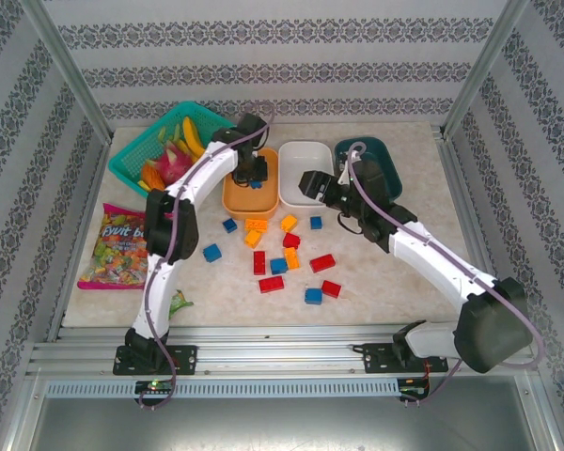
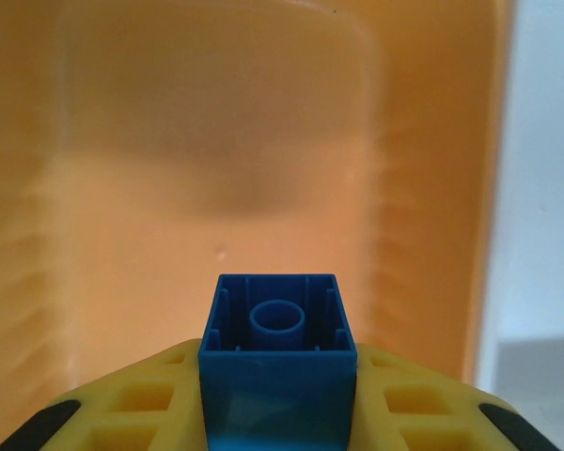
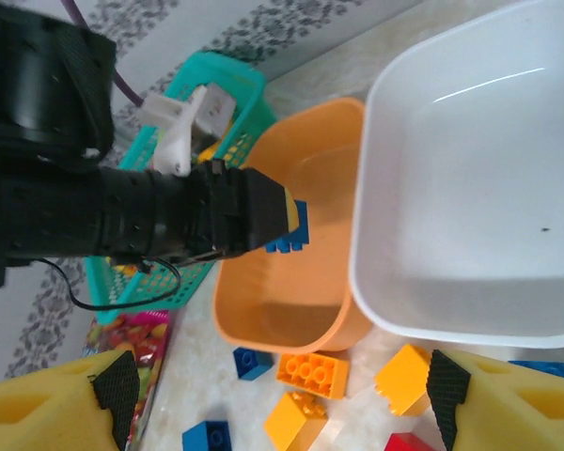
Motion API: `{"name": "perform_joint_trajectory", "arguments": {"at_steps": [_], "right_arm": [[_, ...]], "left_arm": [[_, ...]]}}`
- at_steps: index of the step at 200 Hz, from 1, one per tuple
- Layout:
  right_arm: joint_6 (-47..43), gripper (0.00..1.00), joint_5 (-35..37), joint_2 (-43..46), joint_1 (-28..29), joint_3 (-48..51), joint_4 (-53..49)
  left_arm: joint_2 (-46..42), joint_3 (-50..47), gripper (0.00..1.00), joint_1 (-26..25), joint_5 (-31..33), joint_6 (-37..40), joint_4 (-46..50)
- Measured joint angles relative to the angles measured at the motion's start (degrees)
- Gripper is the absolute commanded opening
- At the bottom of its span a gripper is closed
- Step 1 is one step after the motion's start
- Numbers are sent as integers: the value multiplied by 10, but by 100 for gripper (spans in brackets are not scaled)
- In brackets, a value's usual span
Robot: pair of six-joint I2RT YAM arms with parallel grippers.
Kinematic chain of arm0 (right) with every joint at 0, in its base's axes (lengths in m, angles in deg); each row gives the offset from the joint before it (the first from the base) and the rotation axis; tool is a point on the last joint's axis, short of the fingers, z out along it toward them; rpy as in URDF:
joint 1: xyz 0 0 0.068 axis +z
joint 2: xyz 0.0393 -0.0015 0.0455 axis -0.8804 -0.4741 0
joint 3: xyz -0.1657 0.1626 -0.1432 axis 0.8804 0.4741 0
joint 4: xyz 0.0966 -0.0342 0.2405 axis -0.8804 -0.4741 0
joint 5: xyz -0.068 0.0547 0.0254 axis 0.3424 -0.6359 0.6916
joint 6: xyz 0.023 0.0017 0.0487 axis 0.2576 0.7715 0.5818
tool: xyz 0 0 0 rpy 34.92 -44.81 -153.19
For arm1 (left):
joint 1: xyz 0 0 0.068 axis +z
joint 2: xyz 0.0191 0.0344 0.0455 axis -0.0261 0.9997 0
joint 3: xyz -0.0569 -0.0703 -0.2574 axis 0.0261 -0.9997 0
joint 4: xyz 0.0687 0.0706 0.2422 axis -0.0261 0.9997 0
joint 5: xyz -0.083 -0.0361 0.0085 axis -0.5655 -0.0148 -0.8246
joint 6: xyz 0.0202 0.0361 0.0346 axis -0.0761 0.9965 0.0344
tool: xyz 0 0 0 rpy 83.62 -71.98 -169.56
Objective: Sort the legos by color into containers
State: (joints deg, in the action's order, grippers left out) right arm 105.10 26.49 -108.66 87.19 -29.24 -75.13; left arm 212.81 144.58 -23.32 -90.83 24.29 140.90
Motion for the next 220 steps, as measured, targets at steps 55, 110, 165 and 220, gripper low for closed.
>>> {"name": "perform_joint_trajectory", "arguments": {"at_steps": [55, 110, 165, 220], "right_arm": [[17, 98, 6, -12, -7, -3, -33], [17, 97, 16, -12, -14, -21, -116], [-10, 96, 38, 14, -14, -35, -178], [-26, 92, 113, 82, 0, -64, -284]], "left_arm": [[57, 20, 47, 14, -22, 2, 4], [57, 24, 61, 17, -41, 2, 5], [18, 28, 73, 17, -40, -4, 13], [-217, -85, 80, 17, -54, -18, -36]]}}
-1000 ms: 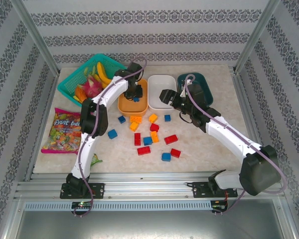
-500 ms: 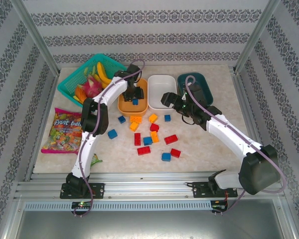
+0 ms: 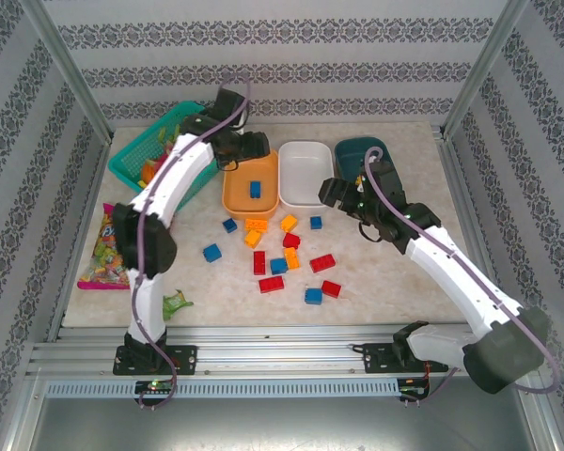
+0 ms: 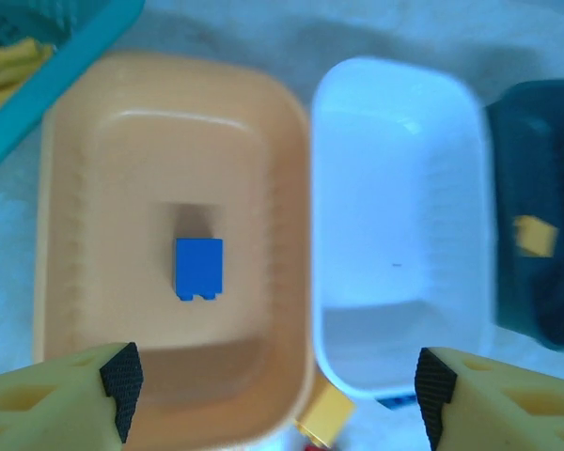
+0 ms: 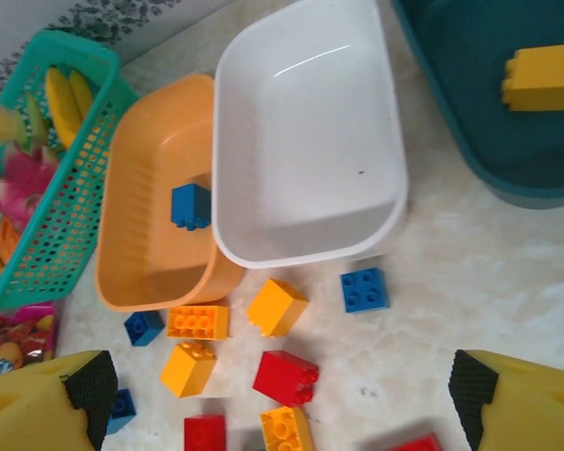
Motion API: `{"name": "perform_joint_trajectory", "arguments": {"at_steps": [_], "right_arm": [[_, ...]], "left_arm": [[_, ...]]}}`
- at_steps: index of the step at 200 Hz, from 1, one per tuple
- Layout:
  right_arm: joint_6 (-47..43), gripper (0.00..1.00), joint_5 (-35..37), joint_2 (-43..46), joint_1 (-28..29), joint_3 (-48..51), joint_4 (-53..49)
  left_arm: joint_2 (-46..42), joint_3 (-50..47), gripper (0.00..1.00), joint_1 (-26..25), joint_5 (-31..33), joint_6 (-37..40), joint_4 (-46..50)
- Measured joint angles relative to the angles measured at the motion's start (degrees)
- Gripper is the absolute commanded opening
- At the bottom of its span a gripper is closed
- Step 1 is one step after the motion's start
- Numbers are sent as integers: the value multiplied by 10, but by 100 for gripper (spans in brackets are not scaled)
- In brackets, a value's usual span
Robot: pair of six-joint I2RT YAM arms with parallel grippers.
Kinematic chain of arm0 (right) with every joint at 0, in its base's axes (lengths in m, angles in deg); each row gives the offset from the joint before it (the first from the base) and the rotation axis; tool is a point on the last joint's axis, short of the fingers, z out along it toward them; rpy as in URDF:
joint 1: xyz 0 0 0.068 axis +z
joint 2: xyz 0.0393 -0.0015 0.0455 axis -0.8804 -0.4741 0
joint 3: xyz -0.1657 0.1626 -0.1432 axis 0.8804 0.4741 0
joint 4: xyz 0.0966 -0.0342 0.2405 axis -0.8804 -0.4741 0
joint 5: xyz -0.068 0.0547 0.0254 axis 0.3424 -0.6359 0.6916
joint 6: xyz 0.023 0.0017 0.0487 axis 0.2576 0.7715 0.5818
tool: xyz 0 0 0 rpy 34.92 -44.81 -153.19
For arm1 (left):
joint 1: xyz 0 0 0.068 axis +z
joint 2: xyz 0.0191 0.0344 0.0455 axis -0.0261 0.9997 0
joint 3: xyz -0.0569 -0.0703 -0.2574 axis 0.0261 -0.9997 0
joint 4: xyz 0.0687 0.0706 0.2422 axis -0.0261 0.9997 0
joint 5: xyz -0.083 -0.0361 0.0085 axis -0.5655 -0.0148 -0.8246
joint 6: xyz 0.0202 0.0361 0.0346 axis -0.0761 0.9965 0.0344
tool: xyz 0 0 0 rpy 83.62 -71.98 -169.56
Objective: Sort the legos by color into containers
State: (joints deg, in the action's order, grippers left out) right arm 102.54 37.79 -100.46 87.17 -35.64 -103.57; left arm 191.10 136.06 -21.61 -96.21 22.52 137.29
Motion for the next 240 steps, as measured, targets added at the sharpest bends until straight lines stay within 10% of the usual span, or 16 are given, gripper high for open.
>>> {"name": "perform_joint_trajectory", "arguments": {"at_steps": [108, 240], "right_arm": [[250, 76, 44, -57, 67, 73, -115], [449, 56, -25, -250, 74, 104, -16]], "left_arm": [[-433, -600, 86, -40, -127, -26, -169], [-507, -682, 86, -81, -141, -52, -227]]}}
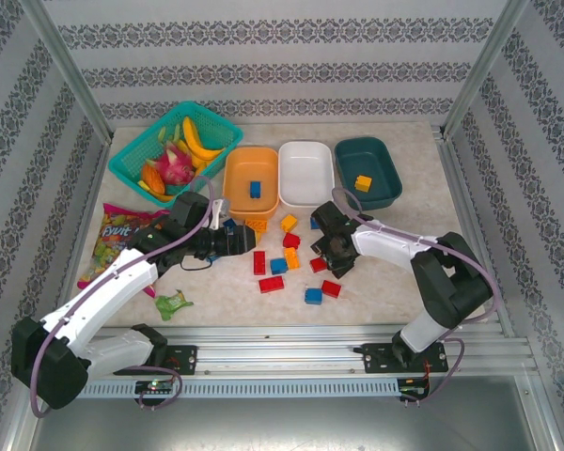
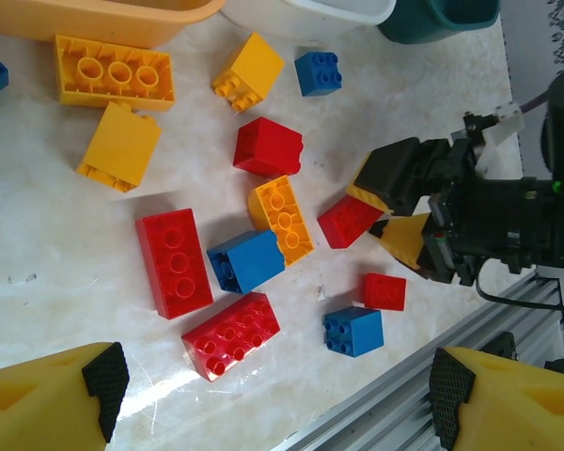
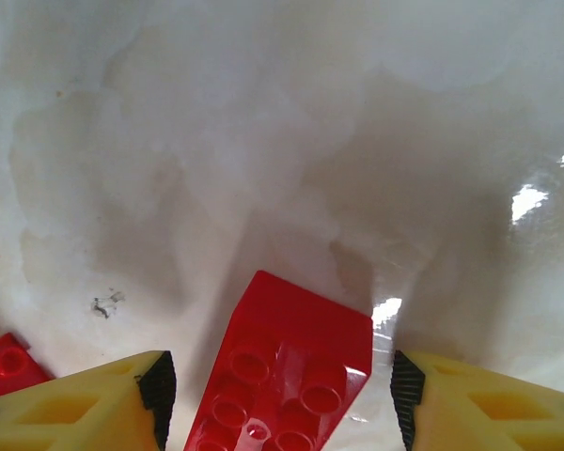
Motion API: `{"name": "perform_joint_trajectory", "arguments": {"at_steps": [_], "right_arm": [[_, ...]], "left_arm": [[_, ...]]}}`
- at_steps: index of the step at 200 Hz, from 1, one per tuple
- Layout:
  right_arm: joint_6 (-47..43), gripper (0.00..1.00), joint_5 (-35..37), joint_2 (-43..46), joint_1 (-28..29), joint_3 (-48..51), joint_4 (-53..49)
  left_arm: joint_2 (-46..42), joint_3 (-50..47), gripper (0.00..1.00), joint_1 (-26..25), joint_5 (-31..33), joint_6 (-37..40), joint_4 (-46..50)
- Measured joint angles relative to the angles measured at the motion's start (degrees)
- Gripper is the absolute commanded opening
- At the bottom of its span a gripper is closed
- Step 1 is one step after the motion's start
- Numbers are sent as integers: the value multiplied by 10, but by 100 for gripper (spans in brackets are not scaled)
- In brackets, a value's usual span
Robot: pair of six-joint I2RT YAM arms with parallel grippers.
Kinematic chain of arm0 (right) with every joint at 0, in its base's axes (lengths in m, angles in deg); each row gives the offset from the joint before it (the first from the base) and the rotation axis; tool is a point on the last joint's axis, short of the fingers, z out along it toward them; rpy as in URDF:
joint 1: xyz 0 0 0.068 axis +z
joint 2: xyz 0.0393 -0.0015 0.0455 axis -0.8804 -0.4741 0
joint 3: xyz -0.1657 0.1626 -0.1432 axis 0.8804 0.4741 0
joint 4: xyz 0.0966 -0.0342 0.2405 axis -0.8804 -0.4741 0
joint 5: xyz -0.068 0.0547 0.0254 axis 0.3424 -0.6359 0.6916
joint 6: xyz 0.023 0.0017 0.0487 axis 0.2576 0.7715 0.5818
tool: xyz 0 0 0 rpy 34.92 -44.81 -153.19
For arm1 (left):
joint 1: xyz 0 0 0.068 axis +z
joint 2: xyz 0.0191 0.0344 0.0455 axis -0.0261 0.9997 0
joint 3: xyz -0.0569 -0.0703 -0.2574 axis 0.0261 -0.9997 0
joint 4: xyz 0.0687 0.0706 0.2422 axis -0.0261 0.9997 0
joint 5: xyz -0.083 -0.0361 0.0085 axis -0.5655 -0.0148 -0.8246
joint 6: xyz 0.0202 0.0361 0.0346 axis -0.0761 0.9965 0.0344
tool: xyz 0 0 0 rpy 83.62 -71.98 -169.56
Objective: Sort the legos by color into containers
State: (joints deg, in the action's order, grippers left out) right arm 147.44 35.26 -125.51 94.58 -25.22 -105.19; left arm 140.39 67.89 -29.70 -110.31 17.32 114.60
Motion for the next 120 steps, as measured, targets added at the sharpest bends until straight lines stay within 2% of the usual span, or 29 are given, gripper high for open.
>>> {"name": "perform_joint_trajectory", "arguments": {"at_steps": [28, 77, 120], "right_arm": [[14, 50, -6, -10, 0, -1, 2], [23, 29, -8, -13, 0, -9, -13], [-35, 26, 19, 2, 0, -56, -36]], "left_arm": [[-1, 0, 86, -3, 0, -1, 0], [-1, -1, 86, -3, 0, -9, -11], [10, 18, 87, -3, 0, -37, -21]]}}
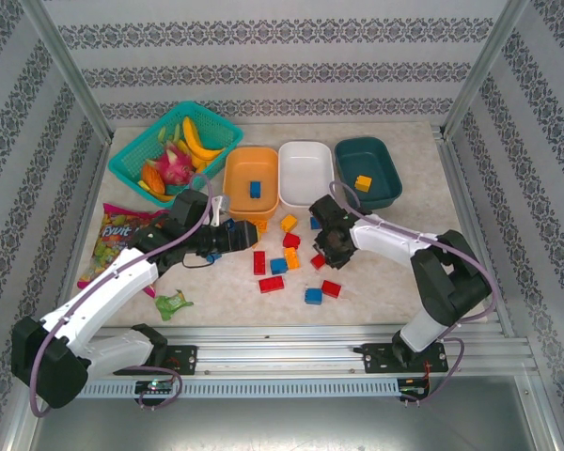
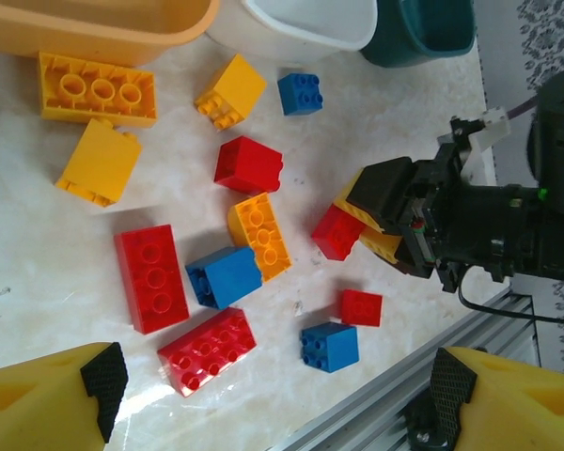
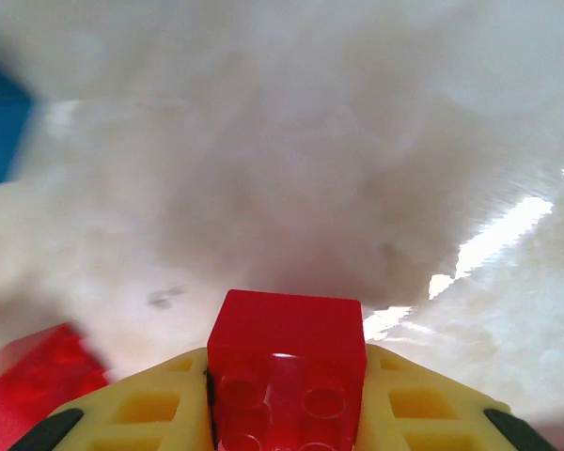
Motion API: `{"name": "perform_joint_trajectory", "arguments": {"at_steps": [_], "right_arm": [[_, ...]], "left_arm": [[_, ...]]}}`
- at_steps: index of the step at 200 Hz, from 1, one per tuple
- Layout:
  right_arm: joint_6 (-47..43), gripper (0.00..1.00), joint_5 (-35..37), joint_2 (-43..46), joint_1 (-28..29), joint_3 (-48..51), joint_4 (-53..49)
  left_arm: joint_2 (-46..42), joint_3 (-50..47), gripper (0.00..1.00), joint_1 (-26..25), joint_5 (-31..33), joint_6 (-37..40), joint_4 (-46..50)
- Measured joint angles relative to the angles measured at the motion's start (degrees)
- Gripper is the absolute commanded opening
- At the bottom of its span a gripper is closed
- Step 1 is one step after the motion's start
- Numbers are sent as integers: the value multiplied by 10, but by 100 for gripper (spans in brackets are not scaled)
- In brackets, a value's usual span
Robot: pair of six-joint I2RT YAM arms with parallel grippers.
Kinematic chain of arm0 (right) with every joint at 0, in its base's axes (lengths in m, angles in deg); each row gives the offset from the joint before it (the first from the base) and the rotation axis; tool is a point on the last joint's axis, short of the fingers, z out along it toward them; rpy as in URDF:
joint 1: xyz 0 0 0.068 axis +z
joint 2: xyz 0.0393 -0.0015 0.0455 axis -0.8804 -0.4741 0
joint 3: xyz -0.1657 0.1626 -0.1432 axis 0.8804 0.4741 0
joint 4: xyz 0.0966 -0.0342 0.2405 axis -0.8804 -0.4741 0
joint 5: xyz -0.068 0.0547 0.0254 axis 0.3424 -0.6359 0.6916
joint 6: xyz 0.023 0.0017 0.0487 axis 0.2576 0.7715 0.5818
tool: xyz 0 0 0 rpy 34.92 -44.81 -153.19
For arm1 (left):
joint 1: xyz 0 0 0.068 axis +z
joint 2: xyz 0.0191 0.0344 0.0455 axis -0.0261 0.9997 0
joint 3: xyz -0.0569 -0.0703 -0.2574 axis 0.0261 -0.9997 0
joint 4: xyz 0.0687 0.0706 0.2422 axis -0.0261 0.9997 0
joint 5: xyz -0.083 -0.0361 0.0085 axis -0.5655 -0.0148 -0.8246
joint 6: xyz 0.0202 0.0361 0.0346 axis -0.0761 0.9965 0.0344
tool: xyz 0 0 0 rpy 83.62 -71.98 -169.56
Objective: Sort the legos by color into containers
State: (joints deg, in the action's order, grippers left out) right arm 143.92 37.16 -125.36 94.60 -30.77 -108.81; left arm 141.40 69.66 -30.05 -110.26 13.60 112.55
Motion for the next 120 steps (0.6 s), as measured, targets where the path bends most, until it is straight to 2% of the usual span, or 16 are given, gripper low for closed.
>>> {"name": "perform_joint_trajectory", "arguments": {"at_steps": [34, 60, 82, 120], "right_arm": [[-116, 26, 48, 12, 3, -129, -23], [-207, 26, 68, -21, -5, -233, -25], [-268, 26, 61, -92, -30, -309, -18], [-345, 25, 31, -273, -76, -472, -44]], "left_arm": [[77, 99, 87, 5, -1, -23, -9], [151, 177, 87, 21, -3, -30, -9], [212, 236, 87, 40, -2, -34, -9], [292, 306, 87, 70, -3, -38, -5]]}}
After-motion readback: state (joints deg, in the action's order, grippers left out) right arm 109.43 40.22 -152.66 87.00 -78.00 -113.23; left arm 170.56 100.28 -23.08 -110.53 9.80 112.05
